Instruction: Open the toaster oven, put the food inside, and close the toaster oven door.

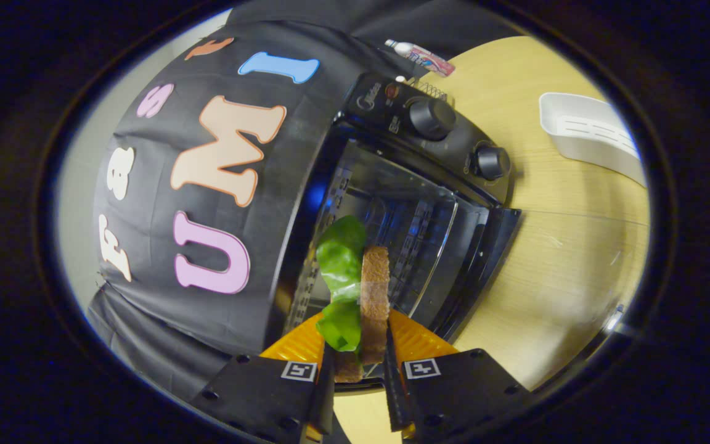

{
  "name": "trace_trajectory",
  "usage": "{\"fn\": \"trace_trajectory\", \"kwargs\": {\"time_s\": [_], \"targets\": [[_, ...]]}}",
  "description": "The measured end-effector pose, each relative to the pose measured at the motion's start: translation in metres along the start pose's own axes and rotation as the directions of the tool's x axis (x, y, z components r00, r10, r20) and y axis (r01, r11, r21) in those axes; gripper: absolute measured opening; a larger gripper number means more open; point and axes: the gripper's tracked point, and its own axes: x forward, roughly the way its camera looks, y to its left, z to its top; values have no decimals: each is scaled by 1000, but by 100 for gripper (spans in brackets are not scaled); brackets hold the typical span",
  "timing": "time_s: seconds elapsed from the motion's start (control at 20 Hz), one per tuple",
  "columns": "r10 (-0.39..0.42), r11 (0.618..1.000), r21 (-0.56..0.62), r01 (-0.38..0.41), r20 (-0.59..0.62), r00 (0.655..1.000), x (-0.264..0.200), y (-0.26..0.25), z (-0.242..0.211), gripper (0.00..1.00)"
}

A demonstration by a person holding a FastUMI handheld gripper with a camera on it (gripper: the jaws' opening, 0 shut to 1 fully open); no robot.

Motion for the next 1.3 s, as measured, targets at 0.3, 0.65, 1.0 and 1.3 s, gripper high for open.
{"fn": "trace_trajectory", "kwargs": {"time_s": [0.3, 0.65, 1.0, 1.3], "targets": [[12, 989, -145, -10, 12, 1000, 25, 4, 7, 38], [-42, 913, -405, 47, 21, 999, 44, -5, 21, 49], [-108, 791, -597, 136, 83, 991, 41, -14, 42, 78], [-161, 586, -778, 226, 162, 974, 3, -15, 59, 99]]}}
